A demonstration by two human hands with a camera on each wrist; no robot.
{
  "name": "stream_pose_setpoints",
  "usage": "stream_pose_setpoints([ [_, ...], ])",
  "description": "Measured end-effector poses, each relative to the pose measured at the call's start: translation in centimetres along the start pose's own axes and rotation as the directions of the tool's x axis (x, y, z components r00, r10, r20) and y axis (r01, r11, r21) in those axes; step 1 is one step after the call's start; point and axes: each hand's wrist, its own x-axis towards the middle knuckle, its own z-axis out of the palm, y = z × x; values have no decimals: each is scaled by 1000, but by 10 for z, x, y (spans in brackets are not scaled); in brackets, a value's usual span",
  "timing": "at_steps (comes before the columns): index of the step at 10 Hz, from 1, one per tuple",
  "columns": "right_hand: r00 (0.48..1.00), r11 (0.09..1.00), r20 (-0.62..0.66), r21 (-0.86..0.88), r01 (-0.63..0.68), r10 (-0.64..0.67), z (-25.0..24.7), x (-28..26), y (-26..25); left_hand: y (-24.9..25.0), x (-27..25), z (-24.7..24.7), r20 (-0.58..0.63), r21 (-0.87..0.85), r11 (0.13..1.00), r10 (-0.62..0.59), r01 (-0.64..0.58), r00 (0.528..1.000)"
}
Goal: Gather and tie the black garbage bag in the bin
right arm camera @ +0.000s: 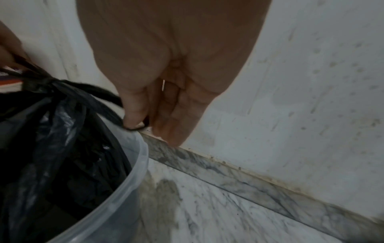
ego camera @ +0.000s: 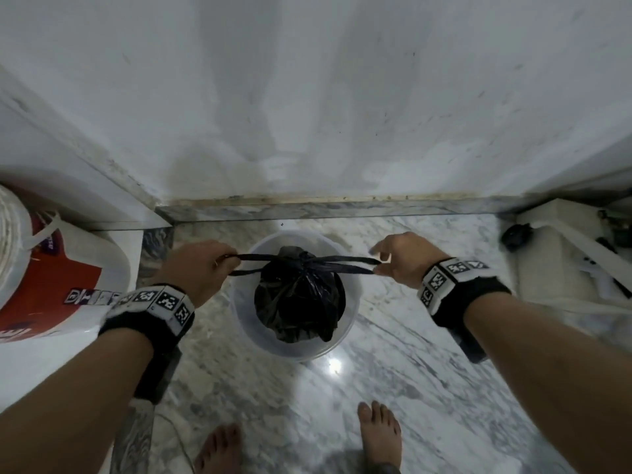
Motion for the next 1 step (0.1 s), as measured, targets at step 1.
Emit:
stream_pose_setpoints([
  [1,999,996,16,77,-46,45,-5,-25,0,17,-12,2,-17,-298,941,-172,159,985],
])
